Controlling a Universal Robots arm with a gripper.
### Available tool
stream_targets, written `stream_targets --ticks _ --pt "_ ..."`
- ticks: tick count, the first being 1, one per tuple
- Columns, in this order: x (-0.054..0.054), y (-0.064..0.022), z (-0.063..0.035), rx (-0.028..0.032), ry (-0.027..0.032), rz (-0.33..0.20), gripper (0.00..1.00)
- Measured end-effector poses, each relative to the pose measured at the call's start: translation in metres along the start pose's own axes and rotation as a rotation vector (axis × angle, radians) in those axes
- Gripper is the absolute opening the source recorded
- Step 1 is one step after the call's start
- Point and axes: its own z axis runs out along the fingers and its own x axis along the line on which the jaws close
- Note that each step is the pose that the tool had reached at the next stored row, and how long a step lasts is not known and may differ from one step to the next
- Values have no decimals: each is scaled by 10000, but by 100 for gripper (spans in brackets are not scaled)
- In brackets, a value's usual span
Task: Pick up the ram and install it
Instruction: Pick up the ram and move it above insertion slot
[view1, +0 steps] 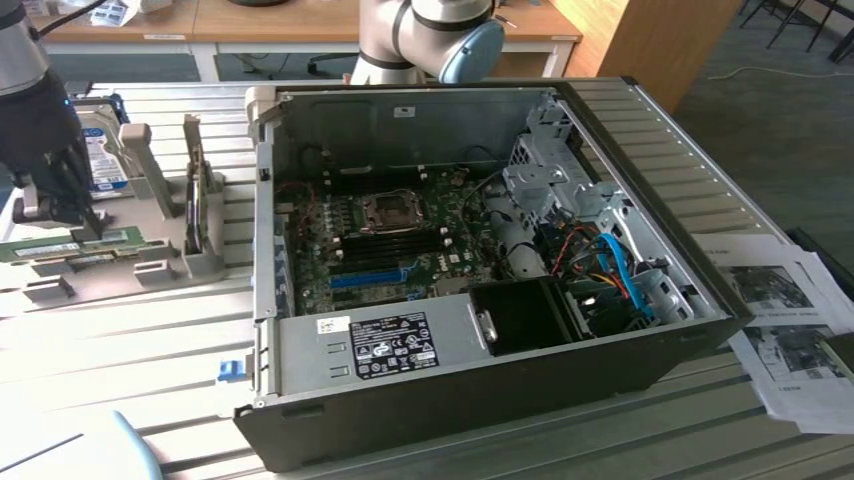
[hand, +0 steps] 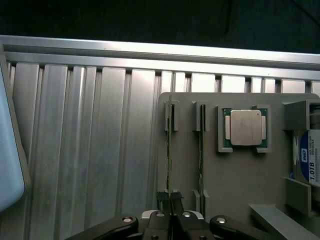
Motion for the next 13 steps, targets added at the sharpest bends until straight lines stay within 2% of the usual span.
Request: stream_targets --ticks 13 --pt "5 8 -199 -9 64 23 11"
